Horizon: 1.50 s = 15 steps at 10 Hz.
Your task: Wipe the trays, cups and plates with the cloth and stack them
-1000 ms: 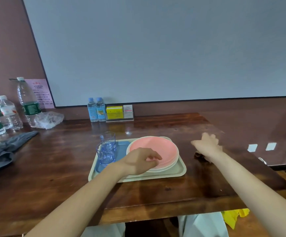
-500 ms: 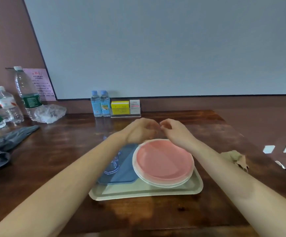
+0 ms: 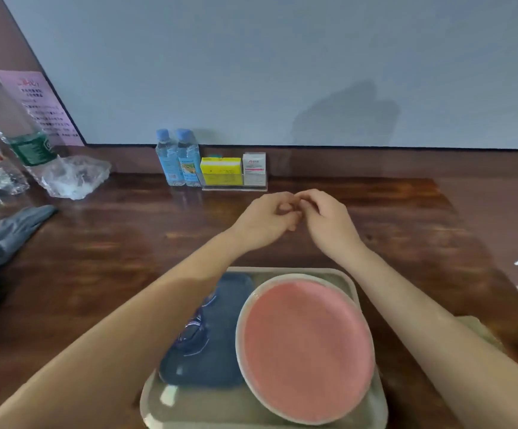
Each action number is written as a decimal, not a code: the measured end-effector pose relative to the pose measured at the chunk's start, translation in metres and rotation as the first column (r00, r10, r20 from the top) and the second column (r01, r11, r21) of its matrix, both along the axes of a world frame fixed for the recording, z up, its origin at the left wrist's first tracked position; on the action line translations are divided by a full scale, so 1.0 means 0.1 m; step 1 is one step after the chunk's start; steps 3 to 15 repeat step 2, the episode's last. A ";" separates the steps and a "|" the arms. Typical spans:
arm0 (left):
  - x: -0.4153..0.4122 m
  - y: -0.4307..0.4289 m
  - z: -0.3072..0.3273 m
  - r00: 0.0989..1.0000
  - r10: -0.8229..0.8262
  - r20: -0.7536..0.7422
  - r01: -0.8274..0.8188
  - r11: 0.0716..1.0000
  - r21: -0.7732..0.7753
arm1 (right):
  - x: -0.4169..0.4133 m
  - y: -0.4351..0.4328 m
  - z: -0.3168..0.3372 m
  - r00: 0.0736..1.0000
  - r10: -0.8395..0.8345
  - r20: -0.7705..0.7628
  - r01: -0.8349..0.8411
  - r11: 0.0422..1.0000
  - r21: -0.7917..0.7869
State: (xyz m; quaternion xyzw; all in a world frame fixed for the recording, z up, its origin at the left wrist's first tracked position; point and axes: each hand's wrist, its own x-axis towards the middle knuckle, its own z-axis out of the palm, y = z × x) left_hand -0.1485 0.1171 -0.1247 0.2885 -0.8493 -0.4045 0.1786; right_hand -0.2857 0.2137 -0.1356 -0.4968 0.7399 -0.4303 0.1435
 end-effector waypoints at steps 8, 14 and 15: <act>-0.07 0.01 1.31 0.989 0.032 -0.145 0.007 0.966 0.259 | -0.11 -0.04 1.32 0.997 0.000 0.080 -0.001 1.000 0.010; -0.07 0.01 1.31 0.989 0.032 -0.145 0.007 0.966 0.259 | -0.11 -0.04 1.32 0.997 0.000 0.080 -0.001 1.000 0.010; -0.07 0.01 1.31 0.989 0.032 -0.145 0.007 0.966 0.259 | -0.11 -0.04 1.32 0.997 0.000 0.080 -0.001 1.000 0.010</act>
